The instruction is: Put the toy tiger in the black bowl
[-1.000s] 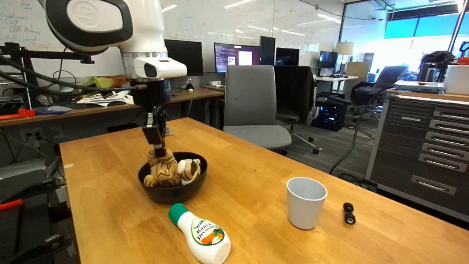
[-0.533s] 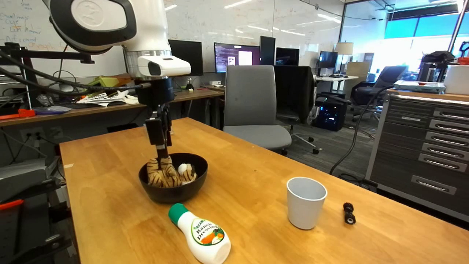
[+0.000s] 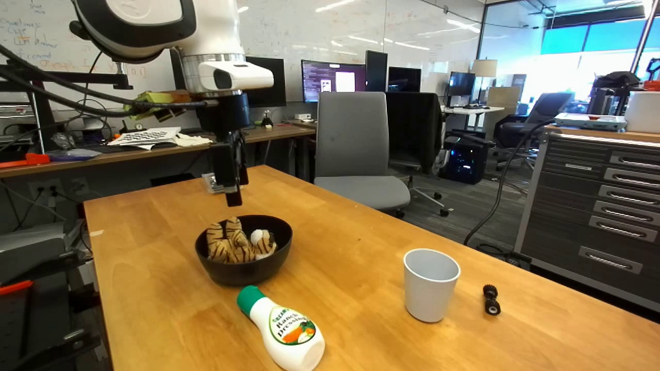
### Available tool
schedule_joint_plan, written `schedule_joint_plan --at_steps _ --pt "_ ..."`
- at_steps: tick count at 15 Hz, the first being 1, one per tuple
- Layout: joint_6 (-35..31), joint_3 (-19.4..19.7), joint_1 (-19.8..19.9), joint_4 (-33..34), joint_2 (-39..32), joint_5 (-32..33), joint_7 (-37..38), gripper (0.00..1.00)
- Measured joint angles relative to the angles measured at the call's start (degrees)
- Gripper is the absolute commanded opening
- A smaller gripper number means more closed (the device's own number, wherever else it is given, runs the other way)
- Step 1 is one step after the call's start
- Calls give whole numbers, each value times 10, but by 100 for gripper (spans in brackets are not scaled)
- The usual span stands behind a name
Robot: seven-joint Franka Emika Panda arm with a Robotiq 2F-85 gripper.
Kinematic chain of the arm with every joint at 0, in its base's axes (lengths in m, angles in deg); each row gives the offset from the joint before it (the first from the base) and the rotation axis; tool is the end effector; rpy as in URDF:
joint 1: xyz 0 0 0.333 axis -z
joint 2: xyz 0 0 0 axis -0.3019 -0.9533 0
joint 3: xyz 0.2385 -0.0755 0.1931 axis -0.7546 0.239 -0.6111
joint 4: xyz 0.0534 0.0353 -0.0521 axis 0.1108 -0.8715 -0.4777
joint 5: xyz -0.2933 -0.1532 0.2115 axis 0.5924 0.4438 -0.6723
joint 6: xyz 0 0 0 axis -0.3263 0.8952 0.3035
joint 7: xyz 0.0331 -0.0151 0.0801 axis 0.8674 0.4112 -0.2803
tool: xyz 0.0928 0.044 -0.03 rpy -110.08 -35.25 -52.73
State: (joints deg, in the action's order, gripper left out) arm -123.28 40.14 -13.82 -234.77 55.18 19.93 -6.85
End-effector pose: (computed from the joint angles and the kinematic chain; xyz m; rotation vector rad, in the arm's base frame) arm 0.4444 -0.0509 0.2821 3.0067 -0.8387 0.1467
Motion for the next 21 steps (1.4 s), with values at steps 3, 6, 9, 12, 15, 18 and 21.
schedule_joint_plan --at_steps 3,6,9,12,15,18,21 --pt "44 -7 -2 1 39 -5 0 100" --pt "105 -23 -6 0 90 -13 0 100" --pt "171 -38 -10 -2 140 -19 -2 100" --pt "217 -47 -11 -7 183 -20 -3 100" --pt "239 -49 -11 -14 215 -20 -3 100" --pt "258 -49 -10 -20 238 -24 -3 100" --pt "270 -49 -10 -22 247 -30 -3 100"
